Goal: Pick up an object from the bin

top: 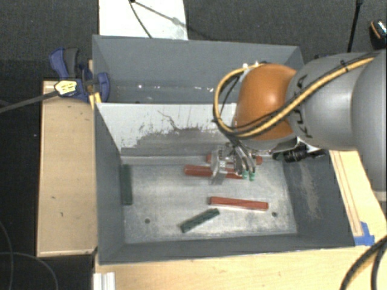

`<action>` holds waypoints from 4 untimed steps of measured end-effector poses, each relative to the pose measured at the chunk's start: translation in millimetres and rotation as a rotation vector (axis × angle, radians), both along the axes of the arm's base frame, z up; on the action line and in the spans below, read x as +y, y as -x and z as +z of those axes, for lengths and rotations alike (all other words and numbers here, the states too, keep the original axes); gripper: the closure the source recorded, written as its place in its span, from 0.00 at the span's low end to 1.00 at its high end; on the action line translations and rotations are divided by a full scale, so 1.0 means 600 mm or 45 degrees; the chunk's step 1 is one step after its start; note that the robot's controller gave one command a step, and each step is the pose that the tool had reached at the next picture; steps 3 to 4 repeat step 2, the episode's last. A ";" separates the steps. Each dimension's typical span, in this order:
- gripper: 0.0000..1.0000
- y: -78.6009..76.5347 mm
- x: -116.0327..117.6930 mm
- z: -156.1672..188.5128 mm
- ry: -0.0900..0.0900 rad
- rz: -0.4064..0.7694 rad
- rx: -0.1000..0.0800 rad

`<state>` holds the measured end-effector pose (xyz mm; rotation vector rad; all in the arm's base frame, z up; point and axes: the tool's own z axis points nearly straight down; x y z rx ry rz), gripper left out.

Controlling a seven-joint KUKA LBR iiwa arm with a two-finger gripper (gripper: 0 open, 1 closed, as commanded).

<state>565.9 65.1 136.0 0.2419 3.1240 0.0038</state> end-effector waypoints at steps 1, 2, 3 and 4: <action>1.00 -0.002 0.000 0.020 0.000 0.001 0.003; 1.00 -0.004 0.001 0.041 0.000 0.002 0.001; 1.00 -0.004 0.001 0.041 0.000 0.002 0.001; 1.00 -0.004 0.001 0.041 0.000 0.002 0.001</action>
Offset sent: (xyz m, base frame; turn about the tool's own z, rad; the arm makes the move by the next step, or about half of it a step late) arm -0.0001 0.0001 0.0106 0.0000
